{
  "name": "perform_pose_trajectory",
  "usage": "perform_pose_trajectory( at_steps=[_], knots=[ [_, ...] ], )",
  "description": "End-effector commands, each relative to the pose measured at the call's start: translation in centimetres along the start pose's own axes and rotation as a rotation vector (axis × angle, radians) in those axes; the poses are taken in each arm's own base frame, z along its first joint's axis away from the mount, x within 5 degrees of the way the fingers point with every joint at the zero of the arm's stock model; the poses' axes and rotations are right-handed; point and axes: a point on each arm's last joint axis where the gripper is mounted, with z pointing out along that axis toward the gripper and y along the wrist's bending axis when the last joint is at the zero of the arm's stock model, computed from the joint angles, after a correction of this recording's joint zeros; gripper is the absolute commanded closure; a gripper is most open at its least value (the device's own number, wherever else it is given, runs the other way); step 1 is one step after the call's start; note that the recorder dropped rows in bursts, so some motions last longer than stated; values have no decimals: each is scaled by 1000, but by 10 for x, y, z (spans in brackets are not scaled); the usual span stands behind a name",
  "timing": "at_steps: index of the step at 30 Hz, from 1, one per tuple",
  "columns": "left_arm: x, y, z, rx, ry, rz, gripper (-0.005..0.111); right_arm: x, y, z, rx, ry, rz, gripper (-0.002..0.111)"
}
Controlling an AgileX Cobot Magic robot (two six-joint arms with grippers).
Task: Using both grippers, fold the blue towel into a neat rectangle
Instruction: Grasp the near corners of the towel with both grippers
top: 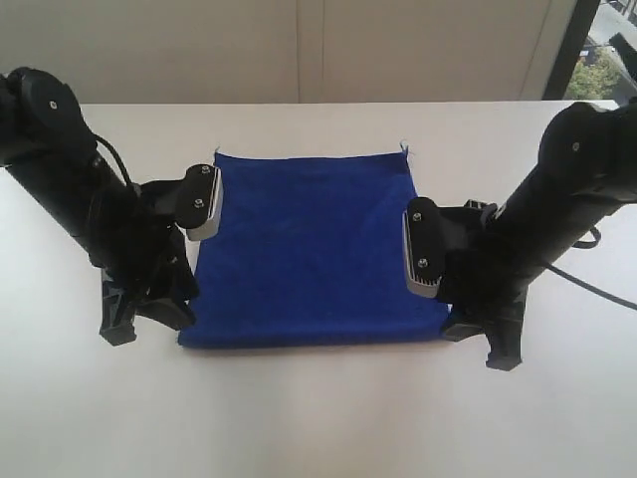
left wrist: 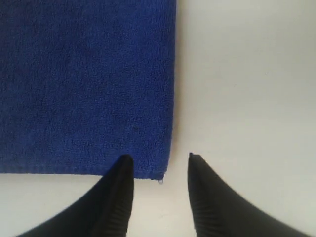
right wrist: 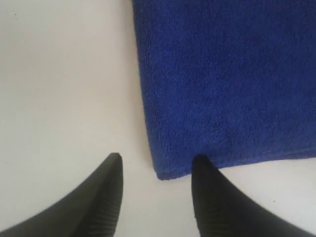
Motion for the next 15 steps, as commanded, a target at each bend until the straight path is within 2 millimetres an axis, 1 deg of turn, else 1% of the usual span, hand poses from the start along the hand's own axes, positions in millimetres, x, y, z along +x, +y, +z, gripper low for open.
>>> perform_pose_trajectory(
  at_steps=[1,5,9,13,15],
  knots=[
    [2,-2,11,48,4,49,57,3,-1,12,-7,15,-49,65],
    [5,2,20,51,14,41,57,5,-1,23,-40,27,-72,65],
    [9,5,34,67,28,28,57,7,-4,31,-23,32,-73,65],
    [11,6,38,73,27,29,57,8,-4,37,-44,40,-69,65],
    [11,6,44,99,21,23,57,10,-3,43,-62,47,-65,65]
  ],
)
